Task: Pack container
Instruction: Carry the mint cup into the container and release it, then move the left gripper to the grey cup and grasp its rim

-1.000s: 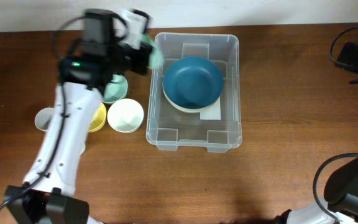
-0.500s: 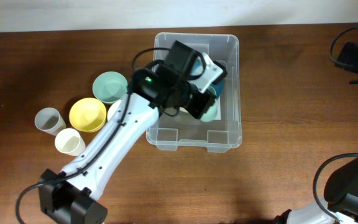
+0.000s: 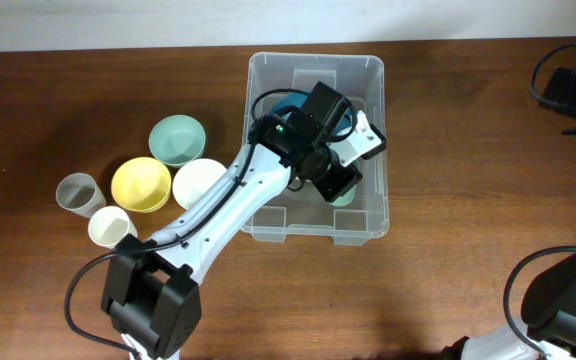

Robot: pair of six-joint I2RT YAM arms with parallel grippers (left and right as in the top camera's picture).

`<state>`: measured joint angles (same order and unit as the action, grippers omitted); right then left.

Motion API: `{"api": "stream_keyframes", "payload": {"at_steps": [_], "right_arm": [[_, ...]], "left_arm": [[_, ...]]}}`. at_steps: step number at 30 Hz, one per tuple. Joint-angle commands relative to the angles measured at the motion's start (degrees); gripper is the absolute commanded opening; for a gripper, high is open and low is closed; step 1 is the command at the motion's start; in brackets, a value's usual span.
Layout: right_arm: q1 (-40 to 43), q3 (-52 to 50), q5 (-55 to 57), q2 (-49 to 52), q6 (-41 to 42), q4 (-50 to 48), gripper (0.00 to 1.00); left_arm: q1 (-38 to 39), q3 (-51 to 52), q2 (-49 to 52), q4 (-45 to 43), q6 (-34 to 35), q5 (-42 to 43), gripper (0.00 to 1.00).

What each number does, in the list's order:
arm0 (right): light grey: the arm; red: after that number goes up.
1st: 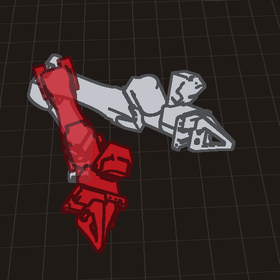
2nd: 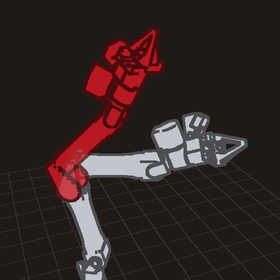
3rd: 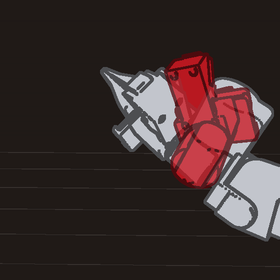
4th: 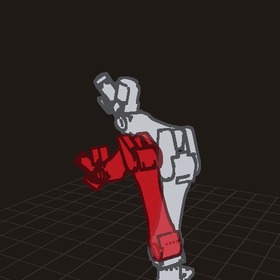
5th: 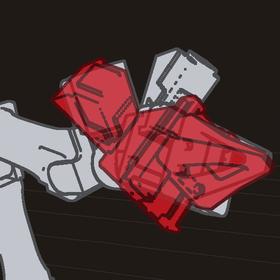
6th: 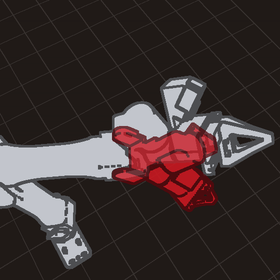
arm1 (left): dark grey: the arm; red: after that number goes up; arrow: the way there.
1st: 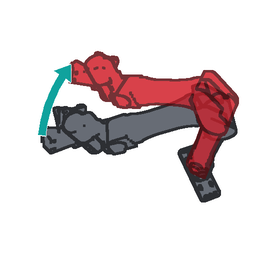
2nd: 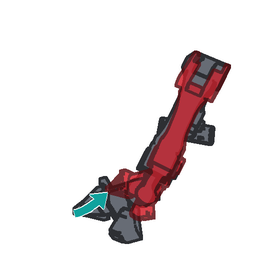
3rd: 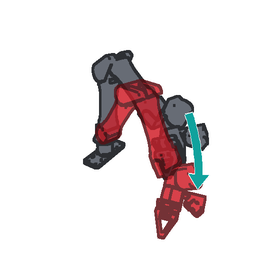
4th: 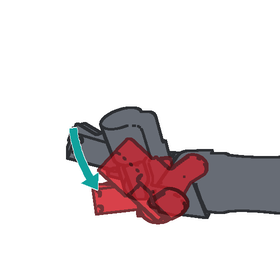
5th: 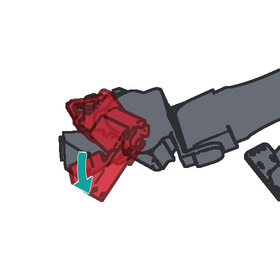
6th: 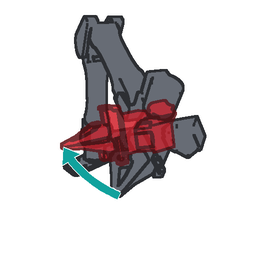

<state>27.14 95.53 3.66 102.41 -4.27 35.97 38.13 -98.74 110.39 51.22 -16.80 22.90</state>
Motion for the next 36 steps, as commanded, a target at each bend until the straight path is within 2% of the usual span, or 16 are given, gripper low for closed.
{"api": "stream_keyframes", "payload": {"at_steps": [1,6,13,14,18,20,21,22,24,29,33,36], "right_arm": [[0.3,0.3,0.7,0.2,0.7,-0.1,0.99],[0.3,0.3,0.7,0.2,0.7,-0.1,0.99],[0.3,0.3,0.7,0.2,0.7,-0.1,0.99],[0.3,0.3,0.7,0.2,0.7,-0.1,0.99],[0.3,0.3,0.7,0.2,0.7,-0.1,0.99],[0.3,0.3,0.7,0.2,0.7,-0.1,0.99],[0.3,0.3,0.7,0.2,0.7,-0.1,0.99],[0.3,0.3,0.7,0.2,0.7,-0.1,0.99],[0.3,0.3,0.7,0.2,0.7,-0.1,0.99],[0.3,0.3,0.7,0.2,0.7,-0.1,0.99],[0.3,0.3,0.7,0.2,0.7,-0.1,0.99],[0.3,0.3,0.7,0.2,0.7,-0.1,0.99]], "left_arm": [[0.5,-0.5,3.4,-0.1,-10.6,-0.2,0.01],[1.9,-0.5,7.8,-0.1,-15.9,-0.2,0.01],[2.9,-0.5,10.3,-1.7,-16.3,-0.2,0.02],[2.9,-0.6,10.3,-1.9,-16.3,-0.2,0.07],[2.7,-3.0,10.1,-1.1,-16.2,-0.2,0.40],[2.6,-4.7,10.0,0.0,-16.2,-0.2,0.63],[2.4,-5.7,10.0,0.7,-16.2,-0.4,0.68],[2.3,-7.0,9.9,1.6,-16.1,-0.9,0.79],[1.8,-9.3,9.7,3.7,-16.0,-3.0,0.93],[-0.9,-19.2,8.1,10.3,-10.2,-17.8,0.94],[-6.8,-24.0,5.4,11.3,1.4,-31.4,0.99],[-12.6,-24.3,2.9,11.6,9.2,-34.5,0.99]]}}
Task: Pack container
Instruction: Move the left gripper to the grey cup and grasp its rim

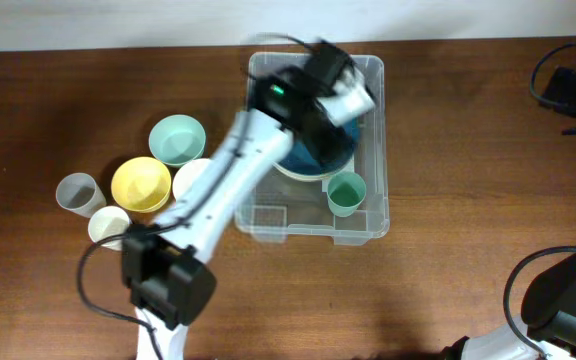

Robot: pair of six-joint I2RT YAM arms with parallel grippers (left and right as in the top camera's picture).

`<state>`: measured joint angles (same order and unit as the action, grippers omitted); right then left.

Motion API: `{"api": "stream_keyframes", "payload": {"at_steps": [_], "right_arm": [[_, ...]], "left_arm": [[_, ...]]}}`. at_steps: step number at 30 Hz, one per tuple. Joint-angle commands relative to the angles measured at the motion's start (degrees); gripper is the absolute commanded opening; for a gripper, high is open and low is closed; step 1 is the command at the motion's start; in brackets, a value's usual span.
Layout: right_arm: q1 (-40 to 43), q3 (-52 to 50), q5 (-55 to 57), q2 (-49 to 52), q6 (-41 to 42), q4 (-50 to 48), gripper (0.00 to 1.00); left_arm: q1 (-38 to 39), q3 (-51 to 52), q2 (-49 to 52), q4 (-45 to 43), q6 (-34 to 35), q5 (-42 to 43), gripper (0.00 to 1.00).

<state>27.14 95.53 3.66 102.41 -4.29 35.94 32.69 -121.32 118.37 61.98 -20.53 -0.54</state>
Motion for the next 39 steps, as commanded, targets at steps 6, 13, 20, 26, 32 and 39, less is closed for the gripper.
{"api": "stream_keyframes", "payload": {"at_steps": [6,13,20,26,32,39], "right_arm": [[0.3,0.3,0.7,0.2,0.7,-0.1,0.99],[0.3,0.3,0.7,0.2,0.7,-0.1,0.99],[0.3,0.3,0.7,0.2,0.7,-0.1,0.99],[0.3,0.3,0.7,0.2,0.7,-0.1,0.99],[0.3,0.3,0.7,0.2,0.7,-0.1,0.99],[0.3,0.3,0.7,0.2,0.7,-0.1,0.99]], "left_arm": [[-23.3,-1.7,-7.5,5.3,27.6,-11.3,0.99],[-43.2,-1.3,-7.4,14.5,45.2,-11.3,0.99],[-50.8,6.6,-7.4,13.5,51.2,-11.3,0.99],[-51.1,20.6,-7.4,3.7,53.8,-9.1,0.99],[-51.1,32.4,-7.4,-7.5,53.8,-5.3,0.97],[-51.3,37.5,-7.4,-12.8,53.7,-6.7,0.71]]}}
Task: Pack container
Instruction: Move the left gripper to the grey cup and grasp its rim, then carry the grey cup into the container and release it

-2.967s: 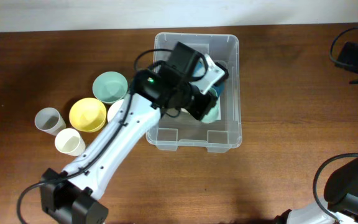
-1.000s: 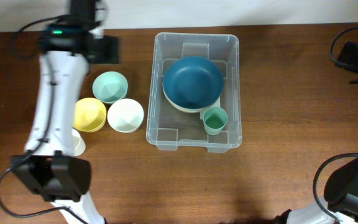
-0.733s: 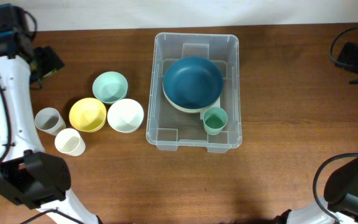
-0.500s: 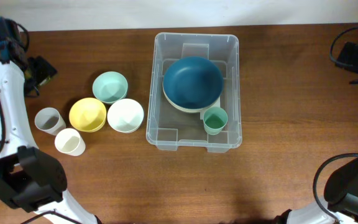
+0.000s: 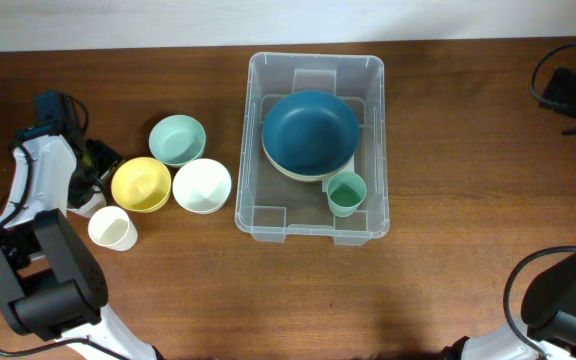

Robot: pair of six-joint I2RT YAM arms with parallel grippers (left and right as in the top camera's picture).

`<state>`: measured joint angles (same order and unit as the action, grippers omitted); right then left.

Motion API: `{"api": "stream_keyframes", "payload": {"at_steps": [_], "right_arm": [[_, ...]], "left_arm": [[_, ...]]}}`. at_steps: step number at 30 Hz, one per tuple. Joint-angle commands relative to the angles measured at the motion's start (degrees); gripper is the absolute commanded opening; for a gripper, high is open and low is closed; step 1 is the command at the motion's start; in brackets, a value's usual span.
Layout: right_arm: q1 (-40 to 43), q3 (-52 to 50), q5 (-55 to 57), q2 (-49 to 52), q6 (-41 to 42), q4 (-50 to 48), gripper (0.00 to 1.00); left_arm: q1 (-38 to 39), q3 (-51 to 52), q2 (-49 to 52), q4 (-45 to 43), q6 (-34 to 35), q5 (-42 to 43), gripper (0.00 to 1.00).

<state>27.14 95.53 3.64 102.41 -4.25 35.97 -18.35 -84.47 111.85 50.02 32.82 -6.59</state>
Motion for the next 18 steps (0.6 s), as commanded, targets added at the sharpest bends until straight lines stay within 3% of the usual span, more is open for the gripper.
{"api": "stream_keyframes", "payload": {"at_steps": [1,4,9,11,14,18], "right_arm": [[0.3,0.3,0.7,0.2,0.6,-0.1,0.99],[0.3,0.3,0.7,0.2,0.6,-0.1,0.99],[0.3,0.3,0.7,0.2,0.6,-0.1,0.99],[0.3,0.3,0.7,0.2,0.6,-0.1,0.99],[0.3,0.3,0.7,0.2,0.6,-0.1,0.99],[0.3,0.3,0.7,0.2,0.6,-0.1,0.99]], "left_arm": [[-0.3,0.6,-0.9,-1.0,0.4,-1.8,0.66],[-0.4,0.6,-0.9,-1.6,0.4,-4.0,0.52],[-0.4,0.6,-0.9,-1.6,0.4,-5.3,0.12],[-0.5,0.6,-0.9,-1.6,0.4,-5.3,0.02],[-0.5,0.6,-0.9,-1.6,0.0,-5.3,0.01],[-0.5,-2.7,-0.9,-2.6,-9.6,-5.1,0.01]]}}
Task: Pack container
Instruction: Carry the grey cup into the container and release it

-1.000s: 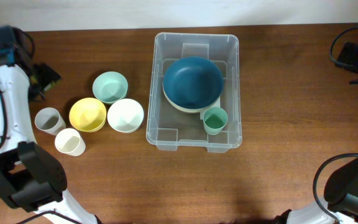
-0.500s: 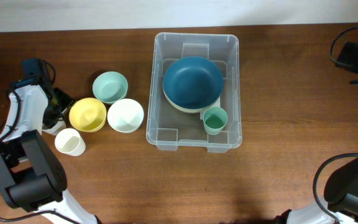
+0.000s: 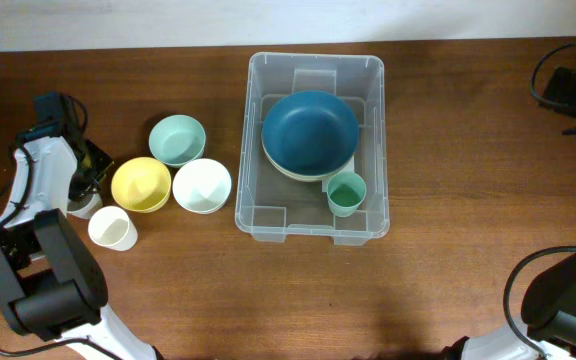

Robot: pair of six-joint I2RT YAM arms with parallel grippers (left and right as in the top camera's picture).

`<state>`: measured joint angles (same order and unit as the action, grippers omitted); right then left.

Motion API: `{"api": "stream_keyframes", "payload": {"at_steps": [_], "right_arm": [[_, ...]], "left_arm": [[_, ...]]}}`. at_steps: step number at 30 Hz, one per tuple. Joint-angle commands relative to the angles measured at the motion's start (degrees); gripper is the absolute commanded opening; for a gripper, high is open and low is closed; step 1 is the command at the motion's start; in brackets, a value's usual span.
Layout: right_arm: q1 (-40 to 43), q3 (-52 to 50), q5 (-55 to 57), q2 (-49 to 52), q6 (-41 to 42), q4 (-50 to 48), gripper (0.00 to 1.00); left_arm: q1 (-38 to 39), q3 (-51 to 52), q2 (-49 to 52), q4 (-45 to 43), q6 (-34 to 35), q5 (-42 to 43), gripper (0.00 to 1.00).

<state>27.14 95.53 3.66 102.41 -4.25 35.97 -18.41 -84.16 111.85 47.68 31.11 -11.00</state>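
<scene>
A clear plastic container [image 3: 251, 210] stands mid-table. Inside it a dark blue bowl [image 3: 310, 132] rests on a cream bowl, and a small green cup [image 3: 346, 193] stands upright at the front right. Left of the container sit a mint bowl [image 3: 177, 139], a yellow bowl [image 3: 141, 184], a white bowl [image 3: 201, 185] and a white cup [image 3: 112, 229]. My left gripper [image 3: 87, 185] is at the far left, right over a grey cup [image 3: 81, 209] of which only a sliver shows. Its fingers are hard to make out. My right arm [image 3: 568, 92] stays folded at the far right edge.
The bowls and cups outside form a tight cluster, touching one another. The container's front left corner holds nothing. Bare wooden table lies in front of the container and to its right.
My left gripper has shifted slightly over the grey cup, and a sliver of the cup's rim now shows below it. Everything else is unchanged.
My left gripper was down in the container's front right at the green cup. Then it was over the blue bowl and the cup stood free in the container. Later the arm was at the far left over the grey cup, where it still is.
</scene>
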Motion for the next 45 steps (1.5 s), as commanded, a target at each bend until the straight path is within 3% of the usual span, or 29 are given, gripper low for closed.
{"api": "stream_keyframes", "payload": {"at_steps": [1,4,7,10,12,17,24,27,35,45], "right_arm": [[0.3,0.3,0.7,0.2,0.6,-0.1,0.99],[0.3,0.3,0.7,0.2,0.6,-0.1,0.99],[0.3,0.3,0.7,0.2,0.6,-0.1,0.99],[0.3,0.3,0.7,0.2,0.6,-0.1,0.99],[0.3,0.3,0.7,0.2,0.6,-0.1,0.99],[0.3,0.3,0.7,0.2,0.6,-0.1,0.99],[0.3,0.3,0.7,0.2,0.6,-0.1,0.99],[0.3,0.3,0.7,0.2,0.6,-0.1,0.99],[0.3,0.3,0.7,0.2,0.6,-0.1,0.99],[0.3,0.3,0.7,0.2,0.6,-0.1,0.99]], "left_arm": [[-0.3,-4.9,-1.1,0.2,-11.2,-0.1,0.01],[0.2,-11.0,-2.3,1.4,-20.8,7.0,0.01],[2.1,-18.1,-4.2,1.4,-31.1,22.4,0.01],[5.9,-22.7,-6.2,1.4,-37.5,34.8,0.01],[8.6,-23.1,-7.3,1.4,-40.0,37.7,0.01],[18.7,-23.1,-8.6,4.3,-46.7,38.4,0.00],[38.7,-23.1,-8.6,14.9,-64.2,38.4,0.01],[45.0,-23.1,-8.6,18.6,-68.2,38.0,0.01],[55.2,-22.7,-8.2,21.1,-68.9,36.7,0.01],[56.7,-22.7,-3.3,17.6,-69.0,36.4,0.01]]}}
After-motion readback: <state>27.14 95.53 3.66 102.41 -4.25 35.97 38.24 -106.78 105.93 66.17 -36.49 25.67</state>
